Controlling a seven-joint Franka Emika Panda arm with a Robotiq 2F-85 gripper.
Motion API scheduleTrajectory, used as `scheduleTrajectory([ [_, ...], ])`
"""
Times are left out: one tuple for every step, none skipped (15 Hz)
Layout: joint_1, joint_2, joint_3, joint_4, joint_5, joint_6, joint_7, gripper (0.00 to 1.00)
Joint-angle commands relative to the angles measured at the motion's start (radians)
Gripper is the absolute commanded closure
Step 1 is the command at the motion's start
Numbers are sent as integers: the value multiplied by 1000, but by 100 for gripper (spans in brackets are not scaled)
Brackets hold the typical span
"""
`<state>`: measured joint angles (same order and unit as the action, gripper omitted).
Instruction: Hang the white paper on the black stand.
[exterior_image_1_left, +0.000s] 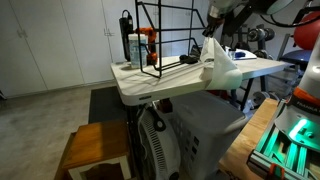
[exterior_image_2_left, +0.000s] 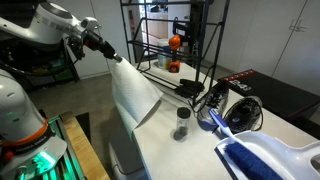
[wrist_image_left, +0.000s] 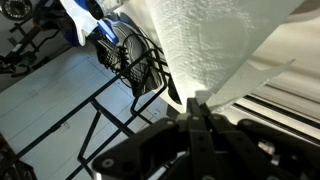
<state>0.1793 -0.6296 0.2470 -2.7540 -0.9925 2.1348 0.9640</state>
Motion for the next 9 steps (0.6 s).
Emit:
scheduleTrajectory([
  [2,-4,-1,-2,1,-3,0,99],
  [2,-5,-1,-2,1,-3,2,100],
  [-27,-13,32,22,-28,-64,52,100],
  [-40,-25,49,43,-39,-108,89,100],
  [-35,-48,49,65,-40,-142,102,100],
  [-33,-62,55,86,-50,-175,124,100],
  [-30,-74,59,113,-54,-211,141,100],
  [-29,-83,66,140,-57,-249,162,100],
  [-32,-87,74,165,-67,-284,189,100],
])
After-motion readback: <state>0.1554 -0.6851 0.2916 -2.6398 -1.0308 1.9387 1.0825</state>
